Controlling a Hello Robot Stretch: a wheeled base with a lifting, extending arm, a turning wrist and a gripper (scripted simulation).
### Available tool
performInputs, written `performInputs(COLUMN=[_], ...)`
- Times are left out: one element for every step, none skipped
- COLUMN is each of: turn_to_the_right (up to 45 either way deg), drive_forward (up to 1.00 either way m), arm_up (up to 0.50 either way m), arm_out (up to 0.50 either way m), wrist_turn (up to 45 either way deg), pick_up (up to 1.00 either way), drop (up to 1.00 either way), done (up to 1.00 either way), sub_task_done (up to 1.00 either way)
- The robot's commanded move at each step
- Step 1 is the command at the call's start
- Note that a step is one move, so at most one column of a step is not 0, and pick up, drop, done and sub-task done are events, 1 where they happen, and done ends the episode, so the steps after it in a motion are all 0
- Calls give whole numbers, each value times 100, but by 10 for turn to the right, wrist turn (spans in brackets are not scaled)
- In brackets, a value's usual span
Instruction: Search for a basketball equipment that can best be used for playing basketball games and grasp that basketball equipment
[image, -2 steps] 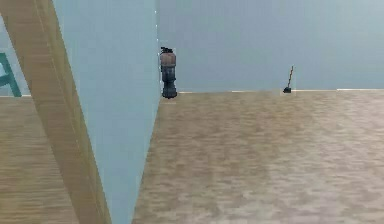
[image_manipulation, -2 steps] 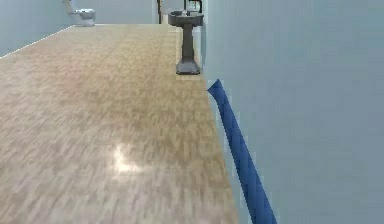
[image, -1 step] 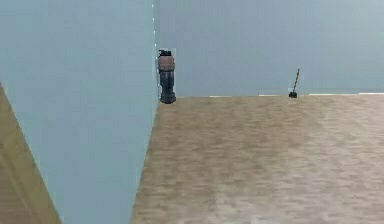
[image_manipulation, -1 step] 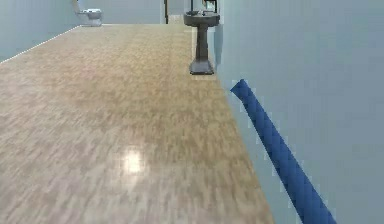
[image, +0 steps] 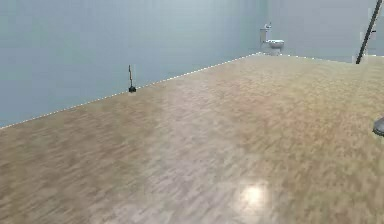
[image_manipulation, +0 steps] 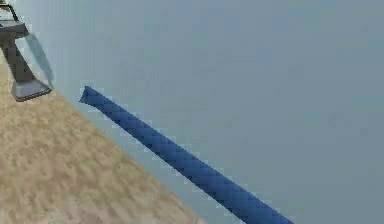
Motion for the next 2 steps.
performInputs(turn_to_the_right=[300,0], drive_forward=[0,100], arm_up=[0,0], arm_out=[0,0], wrist_turn=[0,0], pick_up=[0,0], drop=[0,0], done=[0,0], sub_task_done=[0,0])
